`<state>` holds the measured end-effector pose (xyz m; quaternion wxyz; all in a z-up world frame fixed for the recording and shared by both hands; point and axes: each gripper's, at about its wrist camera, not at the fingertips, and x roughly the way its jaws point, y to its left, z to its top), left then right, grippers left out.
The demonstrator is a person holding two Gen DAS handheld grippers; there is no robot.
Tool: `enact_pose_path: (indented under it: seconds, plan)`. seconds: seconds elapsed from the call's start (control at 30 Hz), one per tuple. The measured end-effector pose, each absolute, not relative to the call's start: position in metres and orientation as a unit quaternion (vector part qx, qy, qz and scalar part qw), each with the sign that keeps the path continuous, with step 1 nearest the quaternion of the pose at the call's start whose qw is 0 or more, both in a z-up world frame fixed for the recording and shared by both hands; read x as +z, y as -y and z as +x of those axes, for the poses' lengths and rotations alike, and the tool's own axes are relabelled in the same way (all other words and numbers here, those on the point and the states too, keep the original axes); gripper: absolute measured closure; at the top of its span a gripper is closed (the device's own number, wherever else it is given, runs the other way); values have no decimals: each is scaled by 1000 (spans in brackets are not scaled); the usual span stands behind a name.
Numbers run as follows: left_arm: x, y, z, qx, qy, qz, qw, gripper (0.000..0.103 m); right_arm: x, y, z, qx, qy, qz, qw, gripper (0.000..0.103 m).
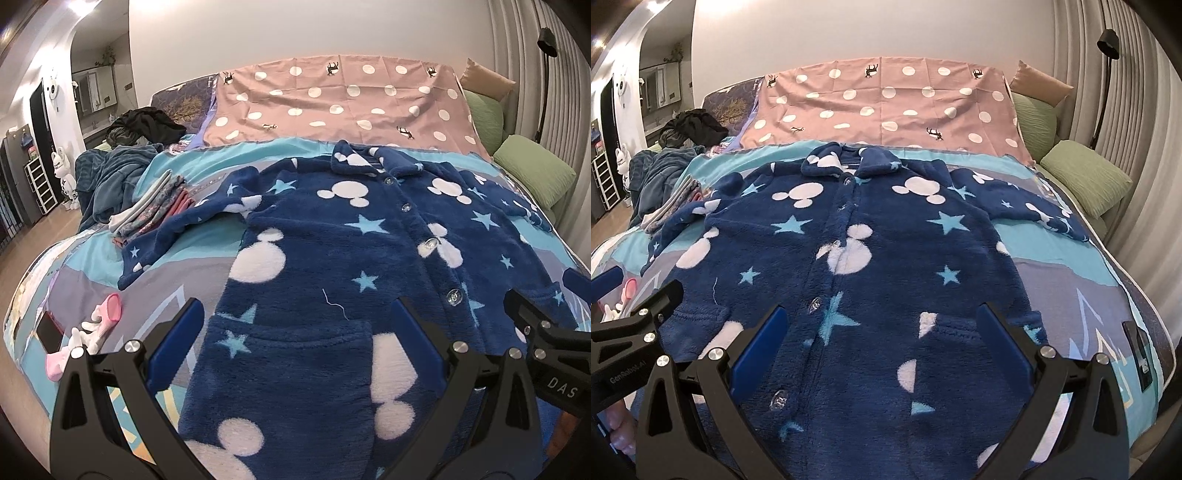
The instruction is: Fold small clothes
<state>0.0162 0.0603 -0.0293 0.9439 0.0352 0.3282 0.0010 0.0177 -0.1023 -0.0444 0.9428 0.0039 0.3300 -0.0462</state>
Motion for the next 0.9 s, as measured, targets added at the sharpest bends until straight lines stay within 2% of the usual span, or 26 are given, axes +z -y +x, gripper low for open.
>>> enact_pose_path:
  seconds: [0.5,0.9]
  plan:
    - [-33,-63,18,-4,-336,29,941,2,-48,97,22,-45,-340,0,939,1]
    - [-40,-69,24,-26,-359,-18,933,2,-50,99,25,-46,-344,3,938,1]
